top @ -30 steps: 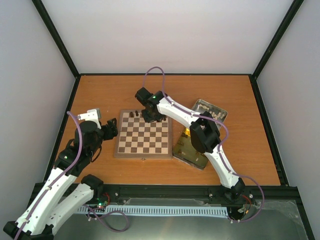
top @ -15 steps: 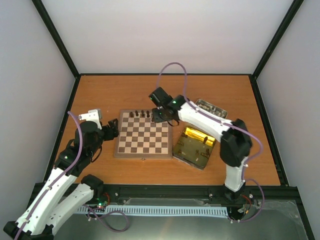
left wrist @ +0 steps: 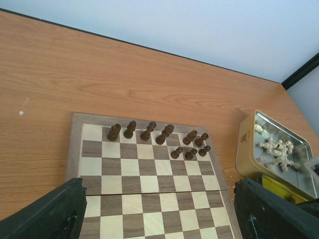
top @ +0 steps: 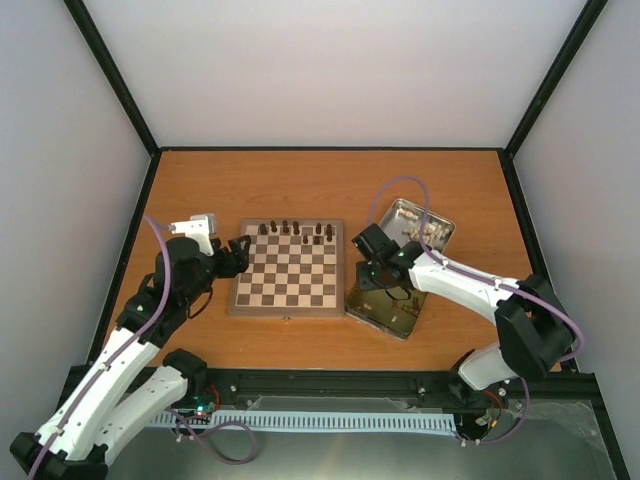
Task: Set up the chess pieces on the board
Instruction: Pick up the chess piece from the storage box.
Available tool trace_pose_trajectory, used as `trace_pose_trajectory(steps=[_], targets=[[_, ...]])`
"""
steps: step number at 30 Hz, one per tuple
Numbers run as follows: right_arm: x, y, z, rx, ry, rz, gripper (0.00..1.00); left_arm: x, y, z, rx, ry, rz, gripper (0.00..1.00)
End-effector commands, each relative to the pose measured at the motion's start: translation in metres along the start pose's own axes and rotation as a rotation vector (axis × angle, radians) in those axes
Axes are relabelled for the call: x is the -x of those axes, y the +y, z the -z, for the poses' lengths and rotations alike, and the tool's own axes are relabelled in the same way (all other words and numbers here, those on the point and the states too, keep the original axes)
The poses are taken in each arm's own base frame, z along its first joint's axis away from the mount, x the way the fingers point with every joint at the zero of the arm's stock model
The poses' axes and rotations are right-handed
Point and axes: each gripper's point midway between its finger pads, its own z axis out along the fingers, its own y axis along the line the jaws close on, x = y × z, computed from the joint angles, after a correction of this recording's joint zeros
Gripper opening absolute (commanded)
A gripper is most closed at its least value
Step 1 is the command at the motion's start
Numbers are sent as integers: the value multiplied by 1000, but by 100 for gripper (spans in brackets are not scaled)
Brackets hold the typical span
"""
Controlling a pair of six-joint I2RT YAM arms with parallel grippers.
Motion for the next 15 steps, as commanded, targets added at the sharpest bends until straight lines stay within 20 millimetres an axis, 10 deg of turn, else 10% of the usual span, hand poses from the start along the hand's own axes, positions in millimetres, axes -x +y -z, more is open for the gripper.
trace_pose_trajectory(steps=[1,15], targets=[[3,21,-14,142,-31,100,36,3,-11,-9,-53,3,26,82],[-12,11,-56,122,-6,143,28,-2,-13,-21,-48,39,46,82]])
